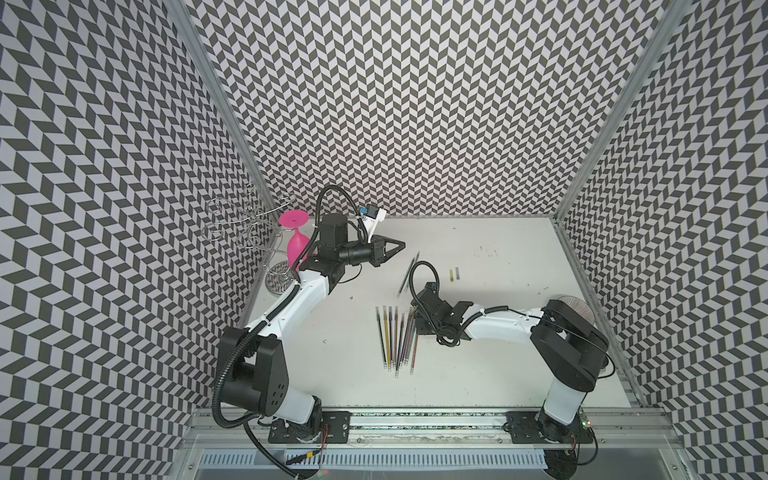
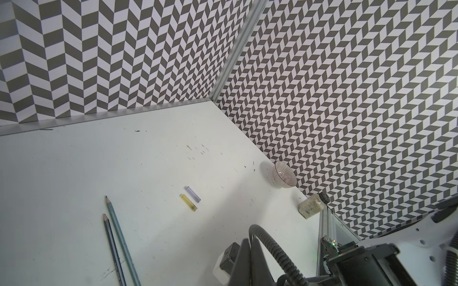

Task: Remove the protective cover of the pencils
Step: Pick up the pencil from the center of the board.

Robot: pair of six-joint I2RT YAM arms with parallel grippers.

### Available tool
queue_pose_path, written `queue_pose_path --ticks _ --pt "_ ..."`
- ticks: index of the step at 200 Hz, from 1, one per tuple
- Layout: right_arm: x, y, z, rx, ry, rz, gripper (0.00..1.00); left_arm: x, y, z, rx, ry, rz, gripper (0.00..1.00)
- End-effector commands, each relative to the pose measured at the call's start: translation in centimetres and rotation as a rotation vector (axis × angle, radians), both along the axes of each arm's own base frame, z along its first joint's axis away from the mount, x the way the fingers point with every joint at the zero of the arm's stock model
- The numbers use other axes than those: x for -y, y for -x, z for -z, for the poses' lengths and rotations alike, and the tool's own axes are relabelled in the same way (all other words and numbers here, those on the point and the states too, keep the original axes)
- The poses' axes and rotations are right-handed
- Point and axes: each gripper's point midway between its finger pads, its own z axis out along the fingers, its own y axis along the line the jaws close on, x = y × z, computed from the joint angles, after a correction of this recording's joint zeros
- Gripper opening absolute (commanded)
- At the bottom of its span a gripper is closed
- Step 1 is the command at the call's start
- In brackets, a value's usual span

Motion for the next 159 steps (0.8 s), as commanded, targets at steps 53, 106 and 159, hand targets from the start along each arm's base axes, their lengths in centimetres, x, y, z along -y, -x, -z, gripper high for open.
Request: queue_pose_path --ticks 53,106,159 --pt "-0.7 -1.3 -0.6 0.032 0.041 0.018 0.32 -0.1 -0.3 0.1 0.001 -0.003 0.0 0.06" --pt "0.2 -1.3 0.1 0.022 0.087 0.05 0.3 -0.1 -0.4 0.3 -0.003 -0.005 0.0 0.04" --pt "0.8 -1.3 0.2 0.026 0.107 0.07 0.29 -0.1 -0.4 0.3 -0.004 -0.005 -0.001 0.03"
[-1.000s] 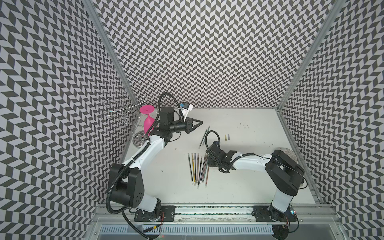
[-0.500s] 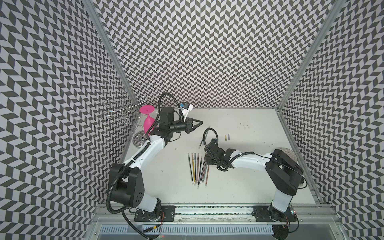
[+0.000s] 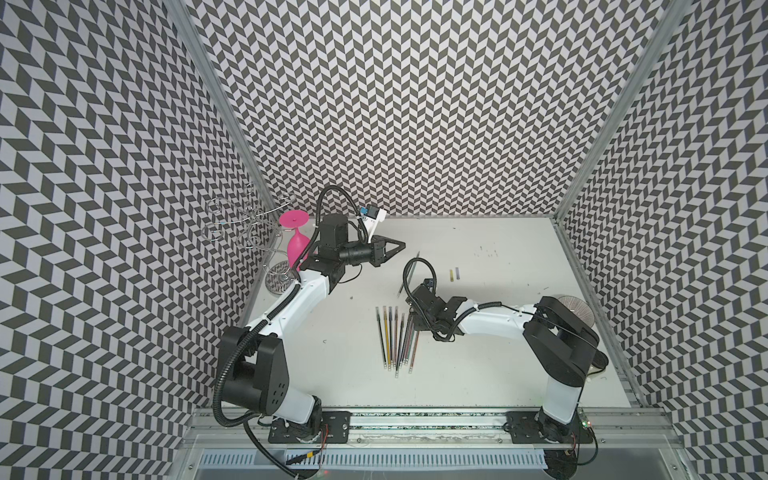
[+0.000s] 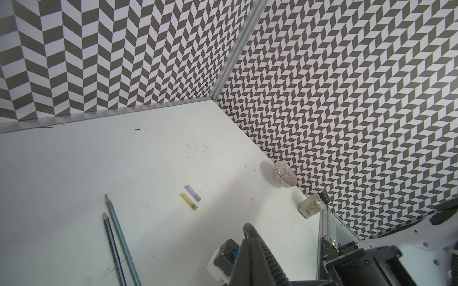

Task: Remove the protective cover of the pencils
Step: Pick up the pencil from the center of the board.

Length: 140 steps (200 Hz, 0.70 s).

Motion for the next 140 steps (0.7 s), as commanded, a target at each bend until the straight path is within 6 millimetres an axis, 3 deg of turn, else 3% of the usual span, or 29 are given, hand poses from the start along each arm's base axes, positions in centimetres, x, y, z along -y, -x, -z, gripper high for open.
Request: queue_pose_path --ticks 1,86,140 --pt "0.5 0.0 0.1 0.009 0.032 0.029 0.29 -0.1 -0.3 0.0 0.002 -0.003 -0.001 0.03" --pt "-0.1 0.2 1.5 -0.023 0.027 0.013 0.29 -0.1 -0.3 0.1 -0.002 -0.004 -0.002 0.02" --pt "-0.2 -0.2 0.7 -0.01 0.029 0.018 0.29 -0.1 -0.3 0.1 0.0 -0.004 -0.001 0.02"
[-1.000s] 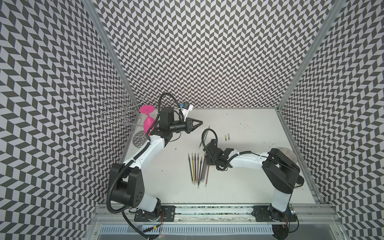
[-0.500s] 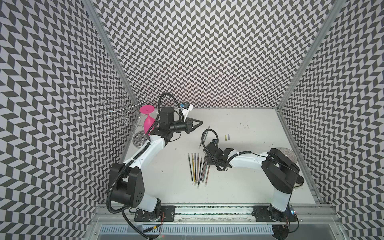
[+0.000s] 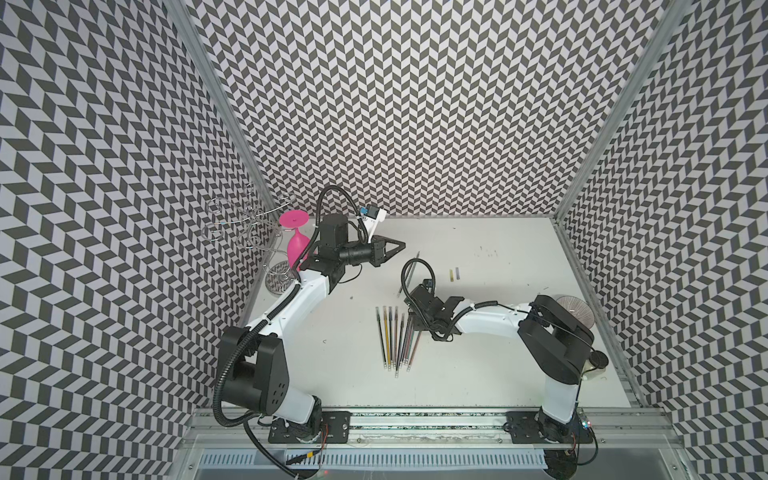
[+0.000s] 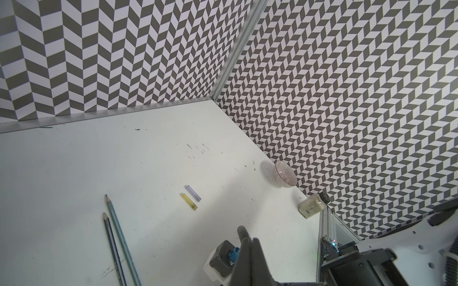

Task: Remove the protective cover of the pencils
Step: Pick up the pencil from the center of the board.

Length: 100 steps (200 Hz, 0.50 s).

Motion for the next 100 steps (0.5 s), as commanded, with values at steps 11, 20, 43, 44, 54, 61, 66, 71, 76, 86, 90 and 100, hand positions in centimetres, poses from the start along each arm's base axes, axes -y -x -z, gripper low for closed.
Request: queue_pose_path --ticks 11,20,43,44,54,61,66,71,76,86,90,100 --pt "-0.1 0.1 0.0 -0.001 0.013 0.014 0.28 -0.1 -0.3 0.0 0.001 -0.004 -0.002 0.02" --pt "0.0 0.1 0.0 -0.002 0.013 0.017 0.25 -0.1 -0.3 0.1 -0.001 -0.004 -0.001 0.02" --pt "0.2 0.3 0.0 -0.006 0.005 0.019 0.15 -0.1 -0.2 0.0 0.002 -0.004 -0.001 0.02" --pt "0.2 0.4 0.0 -0.006 0.005 0.019 0.15 -0.1 -0.2 0.0 0.002 -0.004 -0.001 0.02" --pt "0.2 0.4 0.1 -0.007 0.003 0.016 0.12 -0.1 -0.3 0.1 0.0 -0.004 -0.001 0.02" --pt "0.2 0.4 0.1 -0.008 0.001 0.017 0.11 -0.1 -0.3 0.1 0.0 -0.005 -0.001 0.02" --pt "0.2 0.5 0.2 -0.011 0.002 0.02 0.11 -0.1 -0.3 0.1 0.0 -0.004 -0.001 0.02" --pt "0.3 0.5 0.2 -0.013 0.004 0.021 0.1 -0.1 -0.2 0.0 0.001 -0.004 -0.001 0.02" --pt "0.2 0.5 0.1 -0.012 0.002 0.023 0.09 -0.1 -0.2 0.1 0.0 -0.004 -0.001 0.02" --pt "0.3 0.5 0.0 -0.009 0.002 0.024 0.08 0.0 -0.2 0.0 0.002 -0.004 0.0 0.02" --pt "0.4 0.4 -0.2 -0.006 0.003 0.026 0.07 0.0 -0.2 0.0 0.001 -0.004 0.001 0.02" --pt "0.8 0.1 -1.0 0.014 0.012 0.035 0.04 0.0 -0.2 0.1 -0.001 -0.005 0.003 0.02"
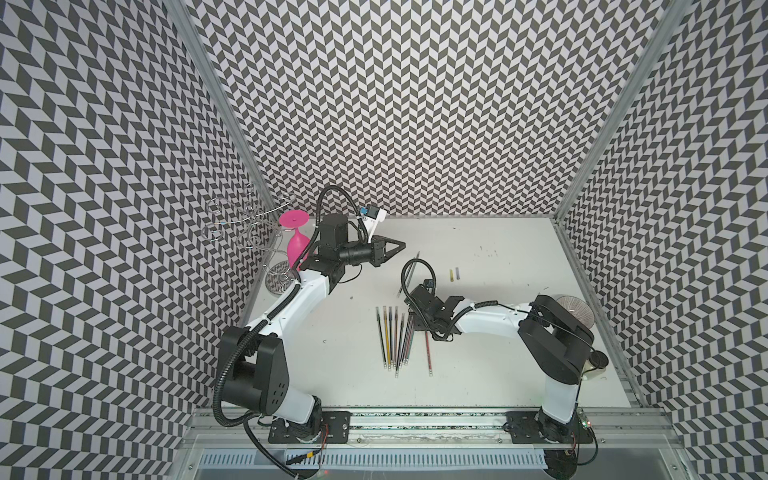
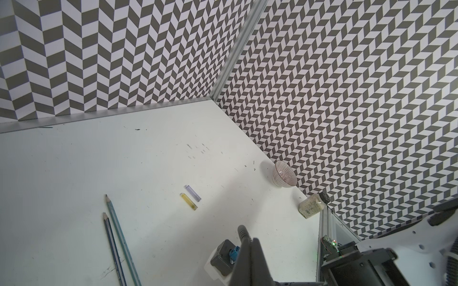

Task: Remove the protective cover of the pencils
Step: Pick up the pencil from the center of the board.

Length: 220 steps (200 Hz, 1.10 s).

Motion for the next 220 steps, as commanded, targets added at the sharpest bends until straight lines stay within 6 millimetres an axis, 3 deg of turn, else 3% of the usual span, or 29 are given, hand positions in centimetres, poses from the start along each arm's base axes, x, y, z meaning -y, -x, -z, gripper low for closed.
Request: queue_pose_path --ticks 1,37,71,100,129,170,220 --pt "0.7 -0.1 -1.1 0.027 0.009 0.023 0.04 0.1 -0.2 0.1 0.0 -0.005 0.004 0.03" --pt "3.4 -2.6 -7.8 0.18 -0.044 0.06 0.0 1.1 0.4 0.4 0.007 -0.018 0.027 0.1" --pt "6.2 -4.3 -15.9 0.364 -0.314 0.031 0.0 3.1 1.8 0.7 0.025 -0.04 0.077 0.17" --pt "8.0 -3.1 -24.1 0.625 -0.597 -0.071 0.0 5.4 3.8 0.6 0.057 -0.053 0.136 0.24" --pt "10.4 -1.3 -29.8 0.833 -0.678 -0.068 0.0 7.5 5.7 0.7 0.081 -0.055 0.206 0.31" --pt "11.5 0.9 -33.9 0.984 -0.811 -0.087 0.0 10.8 9.7 0.8 0.126 -0.061 0.349 0.32" --pt "11.0 1.6 -35.4 1.021 -0.883 -0.124 0.0 13.6 13.7 1.5 0.152 -0.066 0.476 0.33"
